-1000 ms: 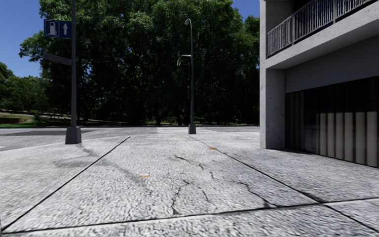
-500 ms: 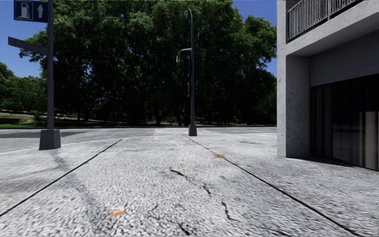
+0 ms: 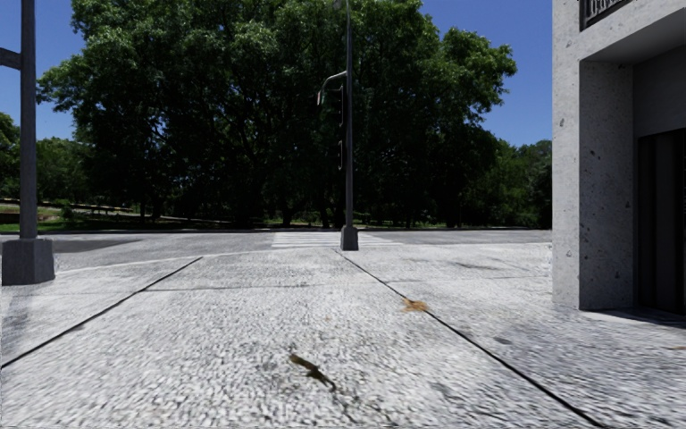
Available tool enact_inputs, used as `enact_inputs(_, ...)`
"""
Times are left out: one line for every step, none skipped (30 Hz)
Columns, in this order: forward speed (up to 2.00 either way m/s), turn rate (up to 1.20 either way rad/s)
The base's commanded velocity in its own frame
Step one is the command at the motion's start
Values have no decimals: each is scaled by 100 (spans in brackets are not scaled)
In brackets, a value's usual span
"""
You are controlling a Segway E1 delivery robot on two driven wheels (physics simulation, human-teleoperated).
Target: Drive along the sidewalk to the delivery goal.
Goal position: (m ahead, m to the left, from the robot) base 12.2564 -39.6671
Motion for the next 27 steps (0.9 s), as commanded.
enact_inputs(200, 0)
enact_inputs(200, 0)
enact_inputs(200, -2)
enact_inputs(200, -11)
enact_inputs(200, -20)
enact_inputs(200, -23)
enact_inputs(200, -23)
enact_inputs(200, -24)
enact_inputs(200, -25)
enact_inputs(200, -29)
enact_inputs(200, -36)
enact_inputs(200, -38)
enact_inputs(200, -38)
enact_inputs(200, -39)
enact_inputs(200, -39)
enact_inputs(200, -39)
enact_inputs(200, -39)
enact_inputs(200, -39)
enact_inputs(200, -40)
enact_inputs(200, -40)
enact_inputs(200, -40)
enact_inputs(200, -40)
enact_inputs(200, -40)
enact_inputs(200, -40)
enact_inputs(200, -41)
enact_inputs(200, -41)
enact_inputs(200, -43)
